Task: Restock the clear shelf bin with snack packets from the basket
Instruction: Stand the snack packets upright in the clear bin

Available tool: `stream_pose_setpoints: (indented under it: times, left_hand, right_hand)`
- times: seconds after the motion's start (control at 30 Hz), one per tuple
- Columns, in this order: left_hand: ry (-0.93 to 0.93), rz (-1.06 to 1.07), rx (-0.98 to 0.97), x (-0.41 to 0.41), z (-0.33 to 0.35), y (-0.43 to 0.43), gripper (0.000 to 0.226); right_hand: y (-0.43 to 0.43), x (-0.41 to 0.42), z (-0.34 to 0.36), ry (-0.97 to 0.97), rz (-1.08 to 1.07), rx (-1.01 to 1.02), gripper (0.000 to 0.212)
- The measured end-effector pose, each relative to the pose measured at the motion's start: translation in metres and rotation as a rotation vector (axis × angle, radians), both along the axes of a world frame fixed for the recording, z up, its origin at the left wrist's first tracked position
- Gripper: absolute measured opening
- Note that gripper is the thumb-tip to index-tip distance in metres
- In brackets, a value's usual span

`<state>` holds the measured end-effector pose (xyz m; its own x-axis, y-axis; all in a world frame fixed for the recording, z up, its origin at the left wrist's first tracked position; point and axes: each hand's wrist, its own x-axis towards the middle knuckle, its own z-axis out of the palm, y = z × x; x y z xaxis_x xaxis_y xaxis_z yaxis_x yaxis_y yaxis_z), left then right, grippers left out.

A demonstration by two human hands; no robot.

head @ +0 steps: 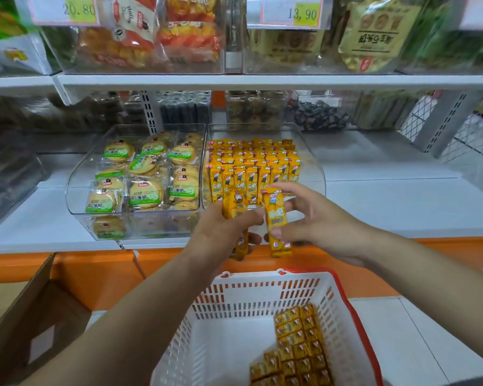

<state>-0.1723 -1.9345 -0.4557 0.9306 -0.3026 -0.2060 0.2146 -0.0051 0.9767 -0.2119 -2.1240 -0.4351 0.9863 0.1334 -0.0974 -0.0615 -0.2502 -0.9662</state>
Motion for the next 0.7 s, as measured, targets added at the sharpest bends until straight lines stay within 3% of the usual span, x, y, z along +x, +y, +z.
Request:
stream_pose_setpoints:
  times: [0.1,0.2,0.43,0.57,0.7]
  left_hand:
    - [0.052,0.047,0.032,0.005,0.002,0.004,0.043]
    - [0.083,0.032,0.017,0.011,0.004,0.008,0.071]
    - [-0.030,0.011,0.064,0.020,0.007,0.019,0.031]
    - [-0.086,0.045,0.062,0.022,0.011,0.024,0.034]
    - [-0.091,0.051,0.047,0.026,0.012,0.026,0.030]
  right_hand:
    - [-0.007,0.008,0.003,-0.066,-0.114,-0.013,0.050]
    - [-0.019,0.022,0.010,-0.189,-0.250,-0.135,0.047]
    - [-0.049,0.089,0.012,-0.438,-0.329,-0.711,0.044]
    - [-0.067,0.128,0.003,-0.327,-0.318,-1.155,0.052]
    - [-0.067,0.150,-0.002,-0.279,-0.381,-1.247,0.058]
